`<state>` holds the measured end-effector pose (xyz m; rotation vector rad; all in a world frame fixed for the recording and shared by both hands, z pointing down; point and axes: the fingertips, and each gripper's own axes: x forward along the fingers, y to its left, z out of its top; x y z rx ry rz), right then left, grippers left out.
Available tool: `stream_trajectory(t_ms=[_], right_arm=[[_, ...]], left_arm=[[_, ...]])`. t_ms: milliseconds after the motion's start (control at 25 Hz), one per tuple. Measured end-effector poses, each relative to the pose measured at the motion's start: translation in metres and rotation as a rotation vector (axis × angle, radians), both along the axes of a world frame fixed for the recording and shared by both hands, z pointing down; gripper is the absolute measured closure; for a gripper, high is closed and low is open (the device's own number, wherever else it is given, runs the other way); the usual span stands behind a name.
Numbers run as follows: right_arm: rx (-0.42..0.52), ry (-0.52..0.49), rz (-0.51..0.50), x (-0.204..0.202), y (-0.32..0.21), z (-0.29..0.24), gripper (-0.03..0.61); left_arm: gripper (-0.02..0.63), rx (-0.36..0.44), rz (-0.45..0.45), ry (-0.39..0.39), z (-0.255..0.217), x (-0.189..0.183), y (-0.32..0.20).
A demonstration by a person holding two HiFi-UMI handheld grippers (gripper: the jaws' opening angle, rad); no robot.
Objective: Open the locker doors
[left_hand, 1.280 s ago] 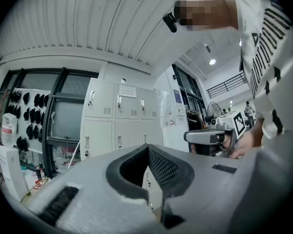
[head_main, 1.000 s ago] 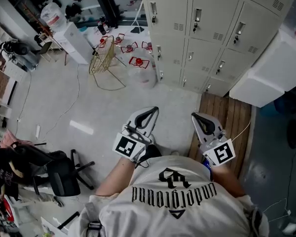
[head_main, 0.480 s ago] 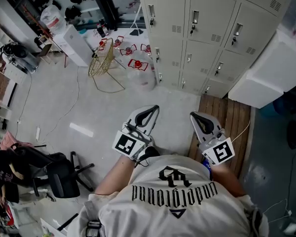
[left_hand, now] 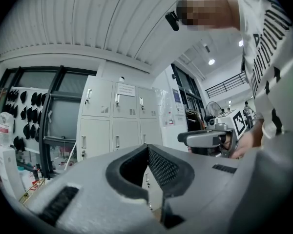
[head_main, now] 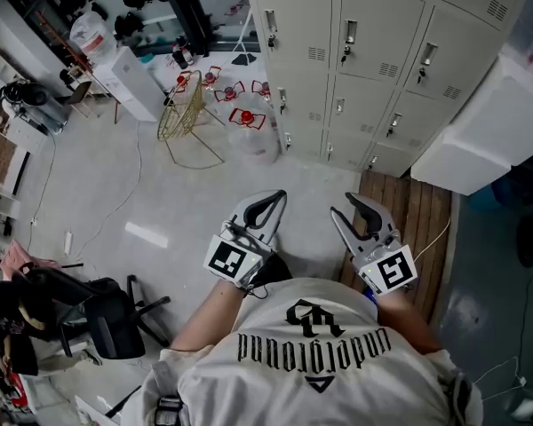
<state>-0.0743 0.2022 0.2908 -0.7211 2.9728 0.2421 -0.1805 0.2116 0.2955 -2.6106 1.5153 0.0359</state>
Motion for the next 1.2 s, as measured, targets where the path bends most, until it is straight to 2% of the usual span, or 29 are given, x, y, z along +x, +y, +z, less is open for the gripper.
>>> stream_trajectory(t_ms=[120,240,400,560,760,1200], right_arm=[[-0.023,0.010,-0.005,-0.009,-0.008,0.005,0.405],[-0.064,0.024,0.002,-0.021,-0.017,0.010,0.389],[-0.029,0.022,0.024,-0.037,-0.040,0.010,0.376],[-0.041,0.031,0.040,-0.062,-0.071,0.014,0.376],[-0.055,0.041,0.049,-0.113,-0.115,0.017,0.373],[-0.060,0.045,0.105,-0.235,-0.207,0.000,0.371]], left_arm=[[0.606,-0.001,-0.002,-0.010,0.009,-0.010,-0.009],[0.606,-0.037,0.007,0.012,0.012,-0.017,-0.021],[0.607,-0.046,0.031,0.031,0.010,-0.033,-0.045],[0.607,-0.025,0.052,0.026,0.010,-0.059,-0.078],[0.607,-0.051,0.069,0.043,0.012,-0.104,-0.124],[0.607,-0.053,0.141,0.035,-0.003,-0.223,-0.215]])
